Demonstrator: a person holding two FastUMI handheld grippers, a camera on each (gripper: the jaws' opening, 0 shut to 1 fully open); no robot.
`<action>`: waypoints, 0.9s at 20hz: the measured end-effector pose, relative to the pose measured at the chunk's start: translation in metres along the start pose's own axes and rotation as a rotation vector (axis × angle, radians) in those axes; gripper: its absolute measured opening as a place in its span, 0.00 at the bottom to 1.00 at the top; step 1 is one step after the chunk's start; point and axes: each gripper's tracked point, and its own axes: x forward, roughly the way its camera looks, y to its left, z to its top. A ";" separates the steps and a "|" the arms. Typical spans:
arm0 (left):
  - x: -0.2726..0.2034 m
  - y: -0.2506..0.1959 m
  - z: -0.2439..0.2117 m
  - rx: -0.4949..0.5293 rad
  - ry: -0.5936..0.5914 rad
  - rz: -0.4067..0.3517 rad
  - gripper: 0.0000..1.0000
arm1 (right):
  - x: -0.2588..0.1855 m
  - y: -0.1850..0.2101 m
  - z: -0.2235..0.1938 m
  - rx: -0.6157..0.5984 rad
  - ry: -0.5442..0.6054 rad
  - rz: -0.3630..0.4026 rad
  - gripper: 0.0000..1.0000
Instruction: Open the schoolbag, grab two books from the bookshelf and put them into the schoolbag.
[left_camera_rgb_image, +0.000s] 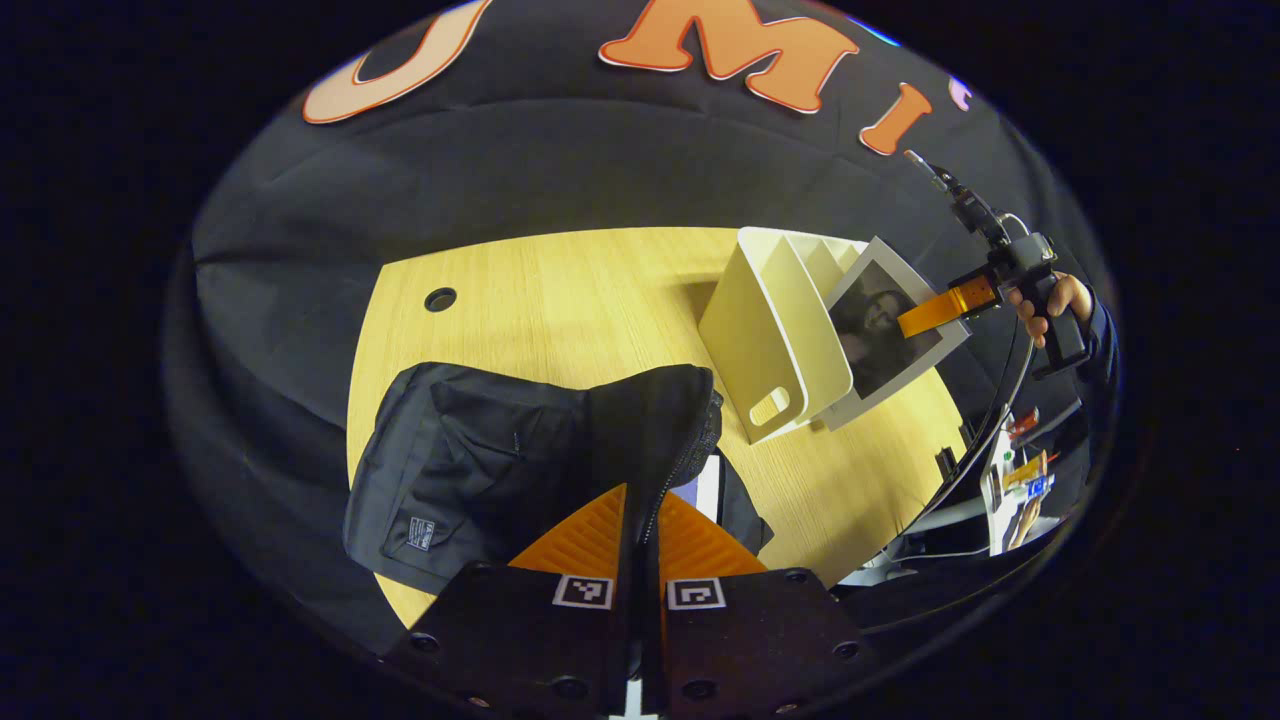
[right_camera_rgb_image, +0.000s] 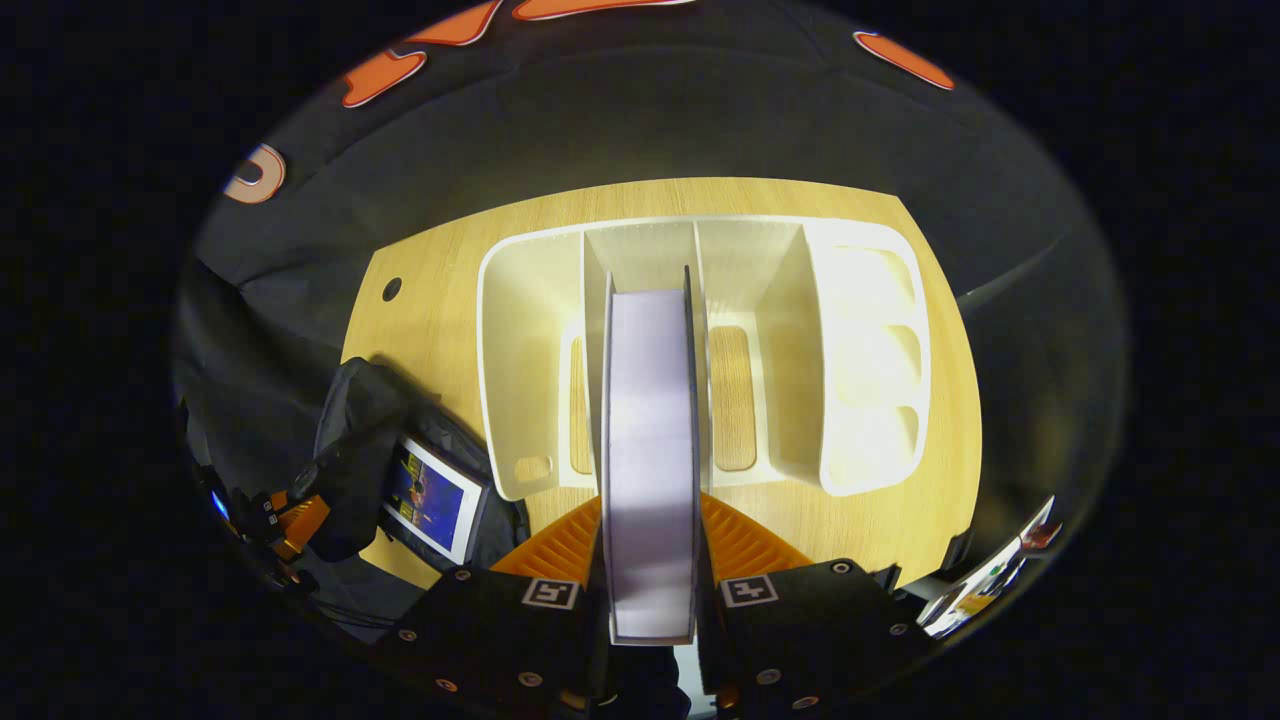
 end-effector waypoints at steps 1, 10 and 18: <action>0.000 0.001 -0.001 0.010 0.001 -0.015 0.06 | -0.005 0.001 -0.007 0.016 -0.007 -0.004 0.37; -0.007 0.006 -0.006 0.093 -0.003 -0.107 0.06 | -0.038 0.017 -0.079 0.168 -0.044 -0.001 0.37; -0.006 0.007 -0.007 0.120 -0.006 -0.148 0.06 | -0.046 0.051 -0.130 0.275 -0.083 0.096 0.37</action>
